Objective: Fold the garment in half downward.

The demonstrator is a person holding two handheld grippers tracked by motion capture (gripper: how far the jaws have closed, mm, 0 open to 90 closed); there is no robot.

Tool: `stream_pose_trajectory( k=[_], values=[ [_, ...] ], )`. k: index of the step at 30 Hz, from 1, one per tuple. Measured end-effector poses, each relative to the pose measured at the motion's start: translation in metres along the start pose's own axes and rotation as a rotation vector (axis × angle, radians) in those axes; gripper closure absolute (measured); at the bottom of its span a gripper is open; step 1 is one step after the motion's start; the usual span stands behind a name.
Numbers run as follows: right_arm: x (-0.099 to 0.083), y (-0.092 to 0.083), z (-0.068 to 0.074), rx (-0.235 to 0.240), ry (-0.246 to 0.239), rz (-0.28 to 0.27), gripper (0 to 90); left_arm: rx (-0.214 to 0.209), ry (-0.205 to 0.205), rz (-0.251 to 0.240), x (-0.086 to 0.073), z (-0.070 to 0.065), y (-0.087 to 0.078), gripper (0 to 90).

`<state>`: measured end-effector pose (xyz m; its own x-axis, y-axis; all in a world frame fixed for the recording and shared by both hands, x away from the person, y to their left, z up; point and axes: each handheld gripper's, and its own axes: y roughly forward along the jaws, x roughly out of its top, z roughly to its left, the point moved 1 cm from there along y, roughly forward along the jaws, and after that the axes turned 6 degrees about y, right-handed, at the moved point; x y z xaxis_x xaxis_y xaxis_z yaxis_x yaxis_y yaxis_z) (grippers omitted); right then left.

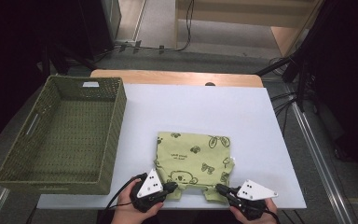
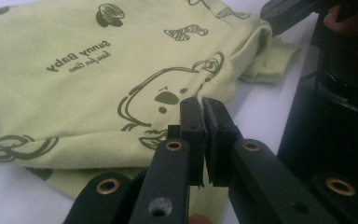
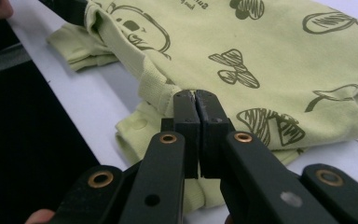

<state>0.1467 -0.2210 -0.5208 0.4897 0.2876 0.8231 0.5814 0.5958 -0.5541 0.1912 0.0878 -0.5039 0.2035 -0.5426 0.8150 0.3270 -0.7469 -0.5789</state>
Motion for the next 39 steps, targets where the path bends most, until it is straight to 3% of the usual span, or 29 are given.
stream_pose_trajectory(
  k=[4,8,10,12,15,18,23,26,31,35,39],
  values=[
    [-0.002,0.001,0.001,0.007,0.001,0.008,84.5,-0.030,-0.009,-0.003,-0.002,-0.001,-0.001,83.4],
    [0.000,-0.006,-0.002,0.063,0.040,-0.029,65.9,-0.061,-0.046,-0.067,0.004,0.001,-0.011,60.1],
    [0.002,-0.010,-0.001,0.085,0.055,-0.047,60.8,-0.058,-0.061,-0.093,0.008,0.003,-0.013,58.2],
    [0.005,-0.013,-0.001,0.094,0.066,-0.073,62.6,-0.055,-0.084,-0.106,0.011,0.007,-0.012,59.7],
    [0.009,-0.011,0.001,0.085,0.075,-0.094,72.8,-0.047,-0.117,-0.072,0.010,0.008,-0.003,71.6],
    [0.010,-0.003,0.003,0.076,0.097,-0.070,79.0,-0.058,-0.108,-0.007,0.006,0.005,0.004,80.9],
    [0.003,0.011,0.009,0.090,0.093,0.011,81.4,-0.050,-0.097,0.072,-0.003,0.001,0.012,85.1],
    [-0.002,0.015,0.009,0.076,0.083,0.064,81.5,-0.056,-0.119,0.062,-0.005,0.002,0.012,85.8],
    [-0.005,0.015,0.007,0.084,0.106,0.071,82.0,-0.056,-0.104,0.070,-0.002,0.001,0.011,84.2],
    [-0.005,0.015,0.006,0.087,0.109,0.072,82.8,-0.019,-0.130,0.036,0.009,0.008,0.009,79.0],
    [-0.005,0.015,0.006,0.088,0.109,0.073,83.3,0.024,-0.143,0.006,0.023,0.022,0.004,79.4]
  ],
)
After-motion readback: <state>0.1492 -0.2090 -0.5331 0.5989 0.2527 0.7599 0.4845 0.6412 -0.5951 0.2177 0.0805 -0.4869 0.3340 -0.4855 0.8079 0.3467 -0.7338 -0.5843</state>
